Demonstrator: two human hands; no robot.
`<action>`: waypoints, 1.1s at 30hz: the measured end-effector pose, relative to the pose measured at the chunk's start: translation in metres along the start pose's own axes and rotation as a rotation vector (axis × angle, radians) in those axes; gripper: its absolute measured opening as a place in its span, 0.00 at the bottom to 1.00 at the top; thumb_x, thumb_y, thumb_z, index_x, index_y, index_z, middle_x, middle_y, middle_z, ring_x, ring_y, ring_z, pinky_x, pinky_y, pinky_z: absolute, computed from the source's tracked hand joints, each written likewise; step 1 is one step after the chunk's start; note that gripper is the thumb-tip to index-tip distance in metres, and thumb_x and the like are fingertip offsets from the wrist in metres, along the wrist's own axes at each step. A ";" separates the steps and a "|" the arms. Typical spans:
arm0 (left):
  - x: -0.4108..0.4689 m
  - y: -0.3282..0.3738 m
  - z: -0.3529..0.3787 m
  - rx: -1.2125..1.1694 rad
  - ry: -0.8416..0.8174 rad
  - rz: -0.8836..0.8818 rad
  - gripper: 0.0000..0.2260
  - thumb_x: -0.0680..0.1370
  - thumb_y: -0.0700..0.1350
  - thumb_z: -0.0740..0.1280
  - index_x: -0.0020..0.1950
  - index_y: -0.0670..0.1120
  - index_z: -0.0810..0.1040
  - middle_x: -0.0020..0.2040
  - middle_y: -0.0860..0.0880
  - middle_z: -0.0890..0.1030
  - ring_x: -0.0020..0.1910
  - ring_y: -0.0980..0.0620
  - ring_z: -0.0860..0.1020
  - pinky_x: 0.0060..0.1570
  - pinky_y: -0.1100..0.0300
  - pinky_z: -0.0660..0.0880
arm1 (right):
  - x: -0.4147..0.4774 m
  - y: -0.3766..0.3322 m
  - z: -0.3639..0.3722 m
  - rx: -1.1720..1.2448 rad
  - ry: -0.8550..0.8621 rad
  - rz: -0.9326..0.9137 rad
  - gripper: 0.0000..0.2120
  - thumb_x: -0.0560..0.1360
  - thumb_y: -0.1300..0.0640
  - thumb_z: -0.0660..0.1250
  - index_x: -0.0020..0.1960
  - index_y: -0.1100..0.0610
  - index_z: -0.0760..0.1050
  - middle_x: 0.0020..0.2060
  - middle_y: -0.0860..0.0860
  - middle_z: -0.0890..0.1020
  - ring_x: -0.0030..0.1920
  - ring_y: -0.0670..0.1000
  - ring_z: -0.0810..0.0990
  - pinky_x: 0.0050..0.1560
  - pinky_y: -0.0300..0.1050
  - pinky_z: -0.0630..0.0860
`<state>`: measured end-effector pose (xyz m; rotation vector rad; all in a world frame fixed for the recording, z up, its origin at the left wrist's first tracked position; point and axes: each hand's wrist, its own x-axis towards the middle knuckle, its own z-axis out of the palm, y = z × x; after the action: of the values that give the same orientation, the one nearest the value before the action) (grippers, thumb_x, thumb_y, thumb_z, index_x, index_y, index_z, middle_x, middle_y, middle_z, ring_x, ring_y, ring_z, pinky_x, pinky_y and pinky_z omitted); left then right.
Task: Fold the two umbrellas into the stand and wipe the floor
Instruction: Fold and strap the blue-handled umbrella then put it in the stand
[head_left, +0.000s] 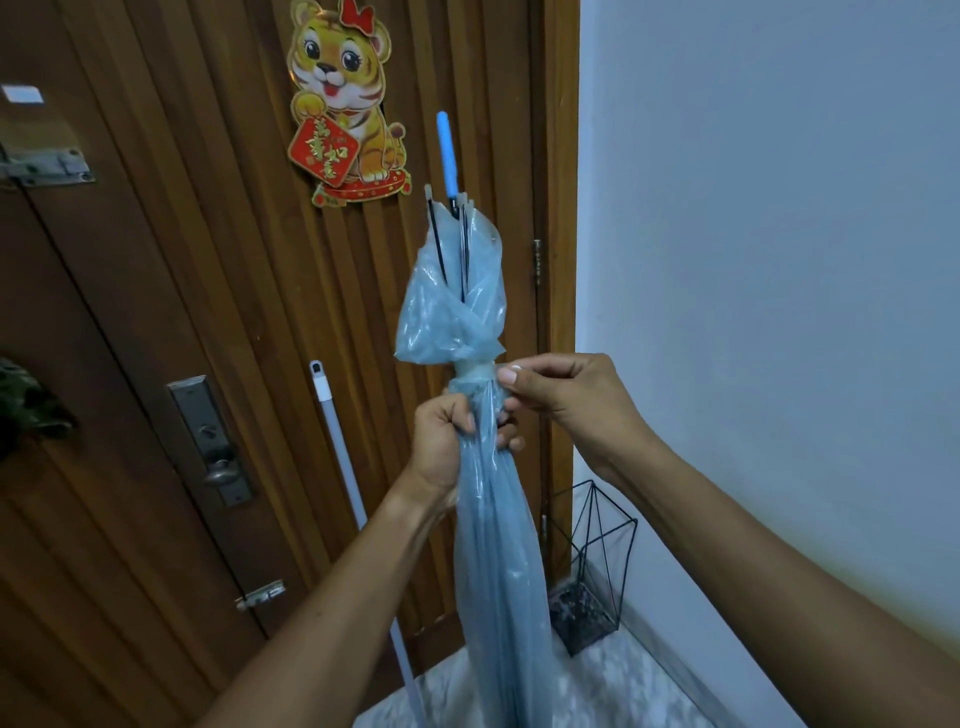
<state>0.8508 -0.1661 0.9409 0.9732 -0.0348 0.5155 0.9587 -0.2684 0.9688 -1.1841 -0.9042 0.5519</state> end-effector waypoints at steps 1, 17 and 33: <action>-0.001 0.001 0.000 0.001 -0.033 -0.004 0.20 0.56 0.43 0.68 0.46 0.38 0.74 0.35 0.43 0.72 0.26 0.51 0.70 0.35 0.55 0.69 | 0.000 0.000 0.000 0.018 0.017 0.020 0.09 0.72 0.61 0.76 0.50 0.65 0.85 0.45 0.60 0.87 0.39 0.51 0.83 0.44 0.47 0.82; -0.008 0.009 0.001 0.288 0.107 0.096 0.20 0.83 0.54 0.57 0.62 0.43 0.81 0.51 0.43 0.83 0.47 0.49 0.81 0.49 0.56 0.77 | 0.007 -0.002 0.001 0.324 -0.050 0.362 0.12 0.72 0.64 0.75 0.55 0.65 0.84 0.48 0.60 0.87 0.43 0.51 0.83 0.54 0.44 0.83; -0.006 0.001 -0.001 0.278 0.214 0.036 0.17 0.83 0.47 0.59 0.64 0.37 0.79 0.55 0.39 0.83 0.54 0.45 0.82 0.54 0.53 0.81 | 0.014 0.004 -0.016 0.265 -0.146 0.449 0.14 0.66 0.61 0.77 0.51 0.62 0.84 0.36 0.51 0.84 0.31 0.43 0.79 0.48 0.49 0.84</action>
<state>0.8451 -0.1675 0.9395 1.1841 0.2167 0.6674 0.9797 -0.2653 0.9680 -1.1156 -0.6589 1.0988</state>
